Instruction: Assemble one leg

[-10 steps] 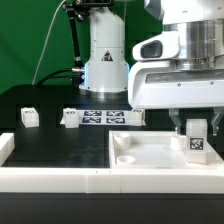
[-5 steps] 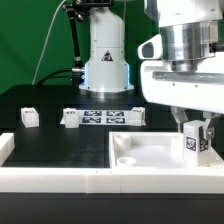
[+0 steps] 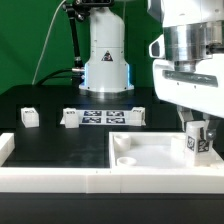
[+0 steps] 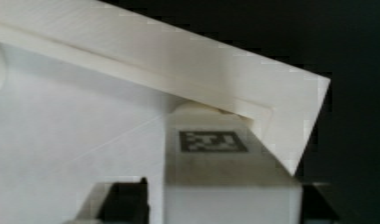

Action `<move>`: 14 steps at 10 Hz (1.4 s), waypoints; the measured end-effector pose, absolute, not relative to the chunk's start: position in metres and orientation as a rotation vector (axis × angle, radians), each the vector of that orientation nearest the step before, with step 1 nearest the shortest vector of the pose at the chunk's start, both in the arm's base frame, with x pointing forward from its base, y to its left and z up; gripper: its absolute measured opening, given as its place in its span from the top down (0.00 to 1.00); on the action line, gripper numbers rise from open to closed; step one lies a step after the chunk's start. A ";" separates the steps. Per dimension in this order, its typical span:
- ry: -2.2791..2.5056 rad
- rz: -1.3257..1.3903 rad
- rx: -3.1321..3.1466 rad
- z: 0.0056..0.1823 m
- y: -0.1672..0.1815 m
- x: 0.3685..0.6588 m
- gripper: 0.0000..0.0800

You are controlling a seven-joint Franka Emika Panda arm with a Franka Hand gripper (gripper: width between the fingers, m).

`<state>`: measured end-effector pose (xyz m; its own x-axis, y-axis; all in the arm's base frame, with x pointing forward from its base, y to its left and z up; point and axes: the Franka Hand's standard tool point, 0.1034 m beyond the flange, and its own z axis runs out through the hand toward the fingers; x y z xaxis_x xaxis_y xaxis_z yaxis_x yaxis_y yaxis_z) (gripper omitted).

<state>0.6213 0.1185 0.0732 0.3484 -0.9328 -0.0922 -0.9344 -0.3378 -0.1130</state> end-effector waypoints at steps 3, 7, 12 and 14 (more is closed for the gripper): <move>1.405 0.040 -2.659 0.075 0.121 0.622 0.22; 0.568 -0.033 -3.002 0.078 0.122 0.626 0.19; -0.344 -0.095 -3.116 0.076 0.120 0.628 0.19; -0.519 -0.085 -3.097 0.074 0.110 0.628 0.19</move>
Offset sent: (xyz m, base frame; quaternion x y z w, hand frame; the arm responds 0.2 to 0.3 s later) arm 0.0089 0.0031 0.0017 -0.0014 -0.0334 -0.3311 0.9430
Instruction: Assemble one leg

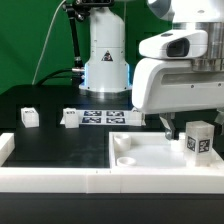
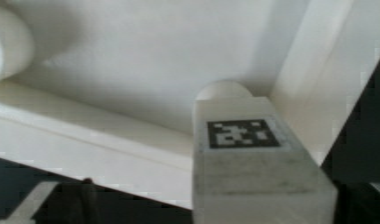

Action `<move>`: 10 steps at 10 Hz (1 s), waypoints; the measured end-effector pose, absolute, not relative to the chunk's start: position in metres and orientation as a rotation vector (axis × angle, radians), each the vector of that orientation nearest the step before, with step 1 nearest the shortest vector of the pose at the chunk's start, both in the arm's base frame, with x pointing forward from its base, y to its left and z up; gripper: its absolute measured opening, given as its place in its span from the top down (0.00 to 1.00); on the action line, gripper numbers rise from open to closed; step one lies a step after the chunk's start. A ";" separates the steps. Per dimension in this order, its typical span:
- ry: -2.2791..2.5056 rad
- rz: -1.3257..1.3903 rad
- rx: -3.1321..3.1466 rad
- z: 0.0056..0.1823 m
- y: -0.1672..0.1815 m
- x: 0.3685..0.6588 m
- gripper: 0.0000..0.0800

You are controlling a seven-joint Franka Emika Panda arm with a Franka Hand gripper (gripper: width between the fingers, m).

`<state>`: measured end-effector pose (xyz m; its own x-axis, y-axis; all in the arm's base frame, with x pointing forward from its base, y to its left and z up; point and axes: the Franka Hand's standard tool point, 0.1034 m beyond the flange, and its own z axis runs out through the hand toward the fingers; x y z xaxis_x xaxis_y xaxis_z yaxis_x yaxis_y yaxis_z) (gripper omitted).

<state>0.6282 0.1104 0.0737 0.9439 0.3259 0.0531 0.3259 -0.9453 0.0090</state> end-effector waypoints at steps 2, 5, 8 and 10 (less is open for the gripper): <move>0.518 0.085 3.098 0.074 0.111 0.628 0.19; 0.518 0.085 3.098 0.074 0.111 0.628 0.56; 0.389 0.084 3.124 0.073 0.111 0.628 0.64; 0.130 0.085 3.155 0.073 0.110 0.628 0.64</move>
Offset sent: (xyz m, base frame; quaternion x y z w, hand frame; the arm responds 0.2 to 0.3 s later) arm 0.0000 0.0000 0.0000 0.0000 0.0000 0.0000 1.0000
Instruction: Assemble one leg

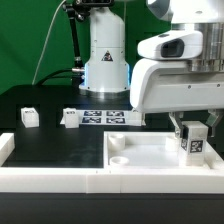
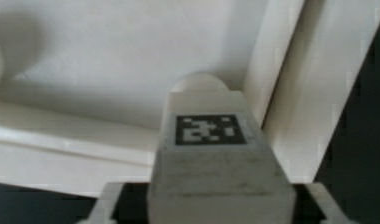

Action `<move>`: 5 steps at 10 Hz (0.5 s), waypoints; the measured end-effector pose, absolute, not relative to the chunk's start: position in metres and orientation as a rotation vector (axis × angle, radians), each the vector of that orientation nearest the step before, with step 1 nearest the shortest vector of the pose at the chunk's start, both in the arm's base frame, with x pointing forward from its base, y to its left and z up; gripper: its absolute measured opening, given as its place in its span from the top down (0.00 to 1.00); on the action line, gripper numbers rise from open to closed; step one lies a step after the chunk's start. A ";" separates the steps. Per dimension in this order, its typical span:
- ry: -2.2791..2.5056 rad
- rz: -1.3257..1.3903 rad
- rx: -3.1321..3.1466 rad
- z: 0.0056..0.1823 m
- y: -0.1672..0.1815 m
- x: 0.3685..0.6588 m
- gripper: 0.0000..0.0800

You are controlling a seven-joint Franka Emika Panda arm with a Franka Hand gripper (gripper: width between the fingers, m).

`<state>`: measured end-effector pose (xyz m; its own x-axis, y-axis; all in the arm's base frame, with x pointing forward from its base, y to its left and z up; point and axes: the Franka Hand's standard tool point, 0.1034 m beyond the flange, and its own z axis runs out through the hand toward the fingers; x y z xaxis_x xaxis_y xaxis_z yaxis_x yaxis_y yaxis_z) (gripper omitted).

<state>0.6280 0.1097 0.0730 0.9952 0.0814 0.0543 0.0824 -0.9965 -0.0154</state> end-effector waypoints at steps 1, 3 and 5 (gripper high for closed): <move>0.103 -0.079 -3.107 0.073 0.110 0.628 0.64; 0.407 -0.070 -3.067 0.073 0.111 0.628 0.64; 0.811 -0.049 -2.962 0.073 0.114 0.627 0.64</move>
Offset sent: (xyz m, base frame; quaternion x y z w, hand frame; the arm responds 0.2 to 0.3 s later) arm -0.0039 -0.0022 -0.0014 -0.0005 -0.0009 0.3077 0.9515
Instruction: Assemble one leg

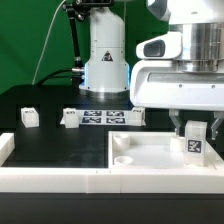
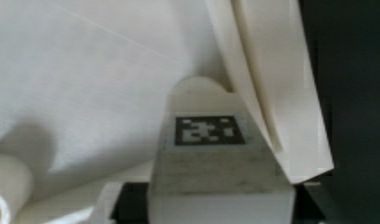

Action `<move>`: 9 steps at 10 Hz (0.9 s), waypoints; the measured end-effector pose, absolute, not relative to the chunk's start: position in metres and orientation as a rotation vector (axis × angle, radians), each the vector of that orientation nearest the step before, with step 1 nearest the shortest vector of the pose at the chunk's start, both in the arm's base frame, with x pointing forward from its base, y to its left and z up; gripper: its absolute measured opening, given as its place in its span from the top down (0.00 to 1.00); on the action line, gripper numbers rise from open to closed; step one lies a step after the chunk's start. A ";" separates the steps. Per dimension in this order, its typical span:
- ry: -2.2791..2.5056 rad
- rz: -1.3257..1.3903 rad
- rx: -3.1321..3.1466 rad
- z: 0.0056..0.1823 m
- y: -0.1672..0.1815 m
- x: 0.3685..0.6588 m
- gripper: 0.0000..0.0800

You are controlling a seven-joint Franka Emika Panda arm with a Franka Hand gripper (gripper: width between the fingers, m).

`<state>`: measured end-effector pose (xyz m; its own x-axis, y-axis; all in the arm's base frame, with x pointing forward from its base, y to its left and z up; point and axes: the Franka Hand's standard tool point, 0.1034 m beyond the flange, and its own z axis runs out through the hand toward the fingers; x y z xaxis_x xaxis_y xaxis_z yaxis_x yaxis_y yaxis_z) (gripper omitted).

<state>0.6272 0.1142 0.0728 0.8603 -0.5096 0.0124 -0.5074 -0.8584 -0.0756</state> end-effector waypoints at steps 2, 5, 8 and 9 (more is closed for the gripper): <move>1.127 -0.028 -2.844 0.073 0.115 0.627 0.64; 1.521 0.001 -2.637 0.072 0.115 0.626 0.64; 1.937 0.012 -2.340 0.072 0.117 0.624 0.64; 2.015 0.028 -2.263 0.072 0.116 0.624 0.64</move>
Offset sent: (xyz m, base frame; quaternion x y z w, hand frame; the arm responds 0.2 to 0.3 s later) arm -0.0023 -0.0049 -0.0027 0.0065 0.0032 0.3001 0.9539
